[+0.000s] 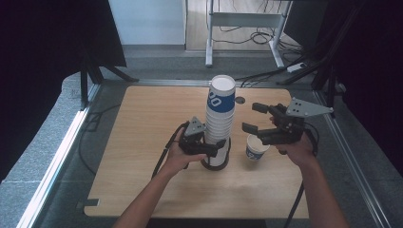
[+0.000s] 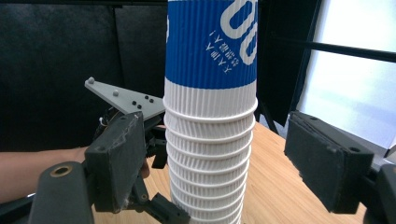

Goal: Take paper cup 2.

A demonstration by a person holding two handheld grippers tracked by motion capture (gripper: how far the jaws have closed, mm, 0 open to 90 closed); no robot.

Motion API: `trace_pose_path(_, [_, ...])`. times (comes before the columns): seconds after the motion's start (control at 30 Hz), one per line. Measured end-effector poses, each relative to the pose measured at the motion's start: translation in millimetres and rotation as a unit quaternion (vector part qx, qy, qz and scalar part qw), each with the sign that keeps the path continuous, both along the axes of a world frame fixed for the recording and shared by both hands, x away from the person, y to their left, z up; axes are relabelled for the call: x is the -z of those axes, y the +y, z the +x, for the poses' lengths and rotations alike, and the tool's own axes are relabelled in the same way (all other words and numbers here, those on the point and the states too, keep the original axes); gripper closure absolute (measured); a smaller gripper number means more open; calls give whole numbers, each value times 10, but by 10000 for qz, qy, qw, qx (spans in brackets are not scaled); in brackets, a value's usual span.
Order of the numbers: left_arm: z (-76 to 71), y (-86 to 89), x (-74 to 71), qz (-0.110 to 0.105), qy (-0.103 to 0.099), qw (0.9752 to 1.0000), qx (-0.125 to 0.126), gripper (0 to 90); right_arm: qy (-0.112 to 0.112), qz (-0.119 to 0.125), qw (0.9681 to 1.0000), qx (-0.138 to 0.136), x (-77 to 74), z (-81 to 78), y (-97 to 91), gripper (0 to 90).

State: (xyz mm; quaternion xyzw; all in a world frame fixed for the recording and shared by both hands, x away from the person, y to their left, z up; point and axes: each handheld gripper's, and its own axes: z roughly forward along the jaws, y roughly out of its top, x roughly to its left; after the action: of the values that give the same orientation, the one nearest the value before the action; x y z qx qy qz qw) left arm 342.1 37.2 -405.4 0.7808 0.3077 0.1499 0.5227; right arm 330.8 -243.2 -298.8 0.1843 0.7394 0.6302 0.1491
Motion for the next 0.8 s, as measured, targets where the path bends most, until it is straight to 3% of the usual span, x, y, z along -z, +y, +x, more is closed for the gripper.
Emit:
trace_pose_path(0.47, [-2, -4, 2, 23, -21, 10000, 4, 131, 77, -30, 9998, -170, -113, 159, 133, 204])
trace_pose_path(0.8, [-7, -9, 2, 15, -27, 10000, -13, 132, 82, -2, 9997, -241, -295, 276, 296, 184])
